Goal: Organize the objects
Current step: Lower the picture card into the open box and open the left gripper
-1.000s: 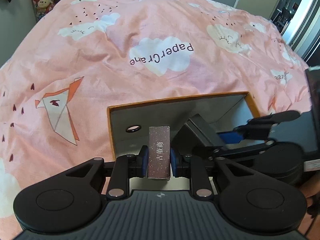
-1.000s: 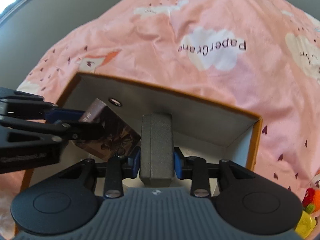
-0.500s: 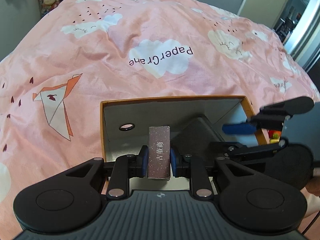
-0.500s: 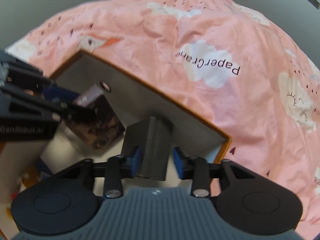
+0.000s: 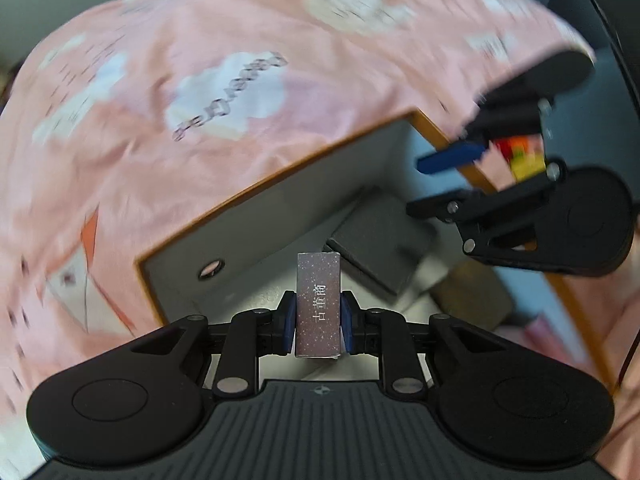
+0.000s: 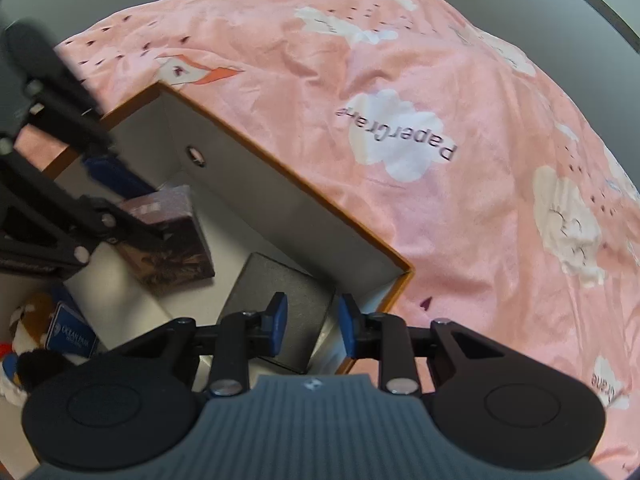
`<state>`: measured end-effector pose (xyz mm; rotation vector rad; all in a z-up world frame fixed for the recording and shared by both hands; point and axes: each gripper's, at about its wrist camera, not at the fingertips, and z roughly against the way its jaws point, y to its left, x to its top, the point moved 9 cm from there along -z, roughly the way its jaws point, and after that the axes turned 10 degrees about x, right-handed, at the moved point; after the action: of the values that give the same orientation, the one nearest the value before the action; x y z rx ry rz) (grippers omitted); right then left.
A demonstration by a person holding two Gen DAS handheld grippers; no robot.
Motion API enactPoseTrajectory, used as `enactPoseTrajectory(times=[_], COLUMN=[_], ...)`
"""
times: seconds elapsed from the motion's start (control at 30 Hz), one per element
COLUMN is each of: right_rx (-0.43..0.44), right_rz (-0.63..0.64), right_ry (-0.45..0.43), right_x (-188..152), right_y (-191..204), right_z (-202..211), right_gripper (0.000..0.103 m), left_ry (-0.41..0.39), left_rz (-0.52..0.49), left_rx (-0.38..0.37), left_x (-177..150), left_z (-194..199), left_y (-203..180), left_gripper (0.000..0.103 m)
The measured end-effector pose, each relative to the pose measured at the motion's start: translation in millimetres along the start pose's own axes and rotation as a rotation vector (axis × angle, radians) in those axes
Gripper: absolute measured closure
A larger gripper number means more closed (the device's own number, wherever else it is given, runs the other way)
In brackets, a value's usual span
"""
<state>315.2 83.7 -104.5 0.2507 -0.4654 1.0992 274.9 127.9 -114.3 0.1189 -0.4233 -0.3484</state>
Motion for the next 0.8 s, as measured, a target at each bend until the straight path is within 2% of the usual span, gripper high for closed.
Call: enactPoseTrajectory(times=[0.1,0.2,0.3,0.37,0.4,0.43,0.57,0.7,0.8], right_rx=[0.018,0.027,0.035,0.041,0.05,0.058,0.072,0.072,0.082], right_rz=[0.07,0.121,0.139,0.154,0.164,0.173,0.209,0.209,0.206], right_ry=[0.004,0.017,0.018,0.013,0.009,0.003,-0.012,-0.013,-0.013], right_x=[-1,-2,0,1,1,1,4,8,9], right_y=[7,9,7,8,9,11,16,14,13], right_z=[-3,-8,-10,-11,-11,-10,-12,-17,-20], right_gripper=[0.074,0.074,0.074,0.074,0.074,0.074,0.074,0.074,0.074], left_ry=[0.04,0.085,0.121,0.136,0.13,0.113,0.057,0.011,0.011], left_rz=[-0.104,-0.149,-0.2,-0.241,-0.257,-0.286,-0.448,-0.504,-0.487], left_rx=[-0.03,-0.077,-0.156,-0.171,-0.151,-0.106,0.067,0.144,0.141], left_x=[4,9,13,16,19,22,22,11,2], left_z=[-6,-14,-21,-23,-25,-26,-28,-32,-37], left_y=[-9,-15,-18,-20,-19,-17,-26,-33,-36], left_gripper=[0.078,0.078,0.078,0.077,0.076,0.073,0.07,0.066,0.062])
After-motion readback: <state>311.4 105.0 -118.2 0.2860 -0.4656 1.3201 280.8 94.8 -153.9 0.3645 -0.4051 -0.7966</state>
